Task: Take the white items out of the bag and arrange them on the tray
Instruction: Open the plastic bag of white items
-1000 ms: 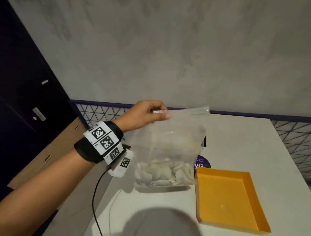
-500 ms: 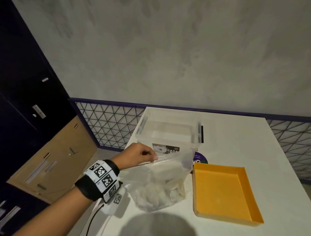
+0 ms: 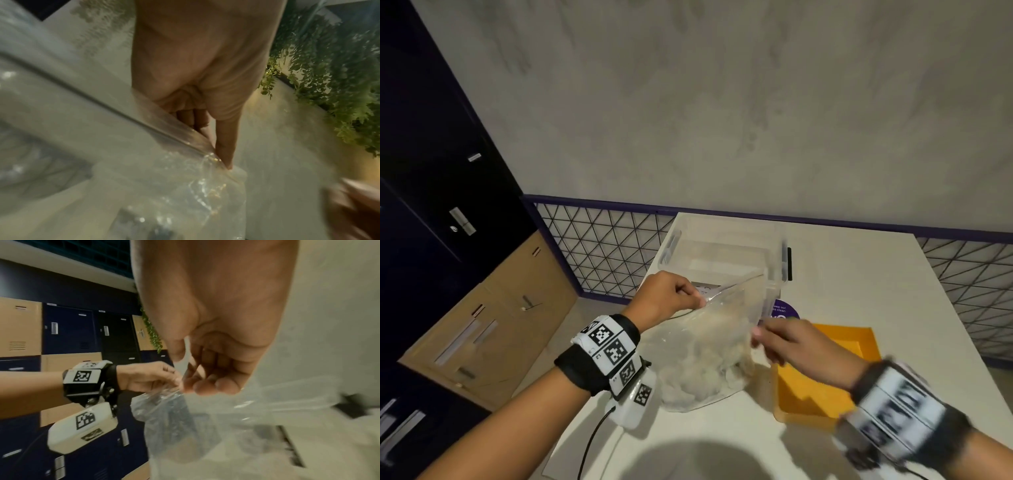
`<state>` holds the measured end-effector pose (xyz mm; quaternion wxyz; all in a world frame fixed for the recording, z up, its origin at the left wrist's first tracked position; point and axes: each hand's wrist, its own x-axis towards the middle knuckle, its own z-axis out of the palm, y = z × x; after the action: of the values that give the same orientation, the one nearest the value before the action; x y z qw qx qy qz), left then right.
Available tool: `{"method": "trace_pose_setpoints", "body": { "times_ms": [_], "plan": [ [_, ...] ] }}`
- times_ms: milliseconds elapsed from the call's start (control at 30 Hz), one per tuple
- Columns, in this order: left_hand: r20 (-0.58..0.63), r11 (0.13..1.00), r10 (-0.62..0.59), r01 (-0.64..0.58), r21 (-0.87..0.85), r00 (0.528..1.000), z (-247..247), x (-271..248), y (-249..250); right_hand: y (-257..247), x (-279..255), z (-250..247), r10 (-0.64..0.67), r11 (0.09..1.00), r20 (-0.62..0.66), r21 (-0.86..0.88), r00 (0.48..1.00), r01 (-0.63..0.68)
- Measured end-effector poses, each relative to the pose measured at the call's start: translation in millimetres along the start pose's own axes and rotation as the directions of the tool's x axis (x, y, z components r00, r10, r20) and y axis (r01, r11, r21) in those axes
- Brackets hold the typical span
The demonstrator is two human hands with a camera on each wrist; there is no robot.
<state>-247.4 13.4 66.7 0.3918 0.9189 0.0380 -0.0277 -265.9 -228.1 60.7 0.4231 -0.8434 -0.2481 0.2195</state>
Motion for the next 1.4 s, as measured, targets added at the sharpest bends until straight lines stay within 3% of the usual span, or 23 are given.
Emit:
{"method": "trace_pose_setpoints", "body": {
  "times_ms": [133, 233, 333, 433, 567, 700, 833, 967, 1067, 1167, 1233, 1400],
  "plan": [
    [-0.038, 1.000, 0.008, -0.009, -0.027, 0.999, 5, -3, 0, -17, 63, 24, 0.053, 0.990, -0.004, 0.129, 0.999, -0.052],
    [-0.062, 0.999, 0.029, -0.032, -0.042, 0.998, 8, -5, -1, -22, 87, 31, 0.064, 0.943, -0.030, 0.328, 0.997, -0.051],
    [-0.009, 0.978, -0.004, 0.002, -0.206, 1.000, 5, -6, -2, -21, 95, 29, 0.026, 0.907, -0.013, 0.420, 1.000, -0.018],
    [0.096, 0.928, -0.063, 0.093, -0.359, 0.993, 2, -7, -4, -16, 97, 25, -0.023, 0.887, 0.009, 0.462, 1.000, 0.016],
    [0.154, 0.816, -0.153, 0.213, -0.537, 0.976, -7, -5, -13, -5, 97, 10, 0.043, 0.852, -0.053, 0.523, 0.998, -0.009],
    [0.172, 0.863, -0.103, 0.174, -0.475, 0.980, -1, -5, -5, -13, 99, 15, 0.021, 0.870, 0.090, 0.489, 0.996, -0.063],
    [0.208, 0.831, -0.118, 0.211, -0.515, 0.971, 8, -4, -3, -11, 102, 20, -0.025, 0.853, 0.058, 0.522, 0.998, -0.009],
    [0.274, 0.813, -0.123, 0.256, -0.524, 0.954, 13, -9, -7, -4, 99, 19, -0.061, 0.870, 0.105, 0.494, 0.993, 0.001],
    [0.144, 0.804, -0.174, 0.225, -0.551, 0.974, 5, -4, -7, -1, 96, 10, -0.044, 0.892, 0.113, 0.452, 0.993, -0.012],
    [-0.060, 0.719, -0.345, 0.223, -0.658, 0.937, -28, 2, -32, 15, 84, -12, 0.070, 0.912, 0.055, 0.401, 0.996, -0.086],
    [-0.100, 0.789, -0.352, 0.237, -0.566, 0.931, -43, -3, -51, 25, 75, -27, 0.149, 0.918, -0.050, 0.378, 0.988, -0.120],
    [-0.030, 0.948, -0.176, 0.161, -0.276, 0.984, -40, -21, -65, 31, 77, -39, 0.245, 0.869, -0.161, 0.474, 0.956, -0.143]
  ]
}}
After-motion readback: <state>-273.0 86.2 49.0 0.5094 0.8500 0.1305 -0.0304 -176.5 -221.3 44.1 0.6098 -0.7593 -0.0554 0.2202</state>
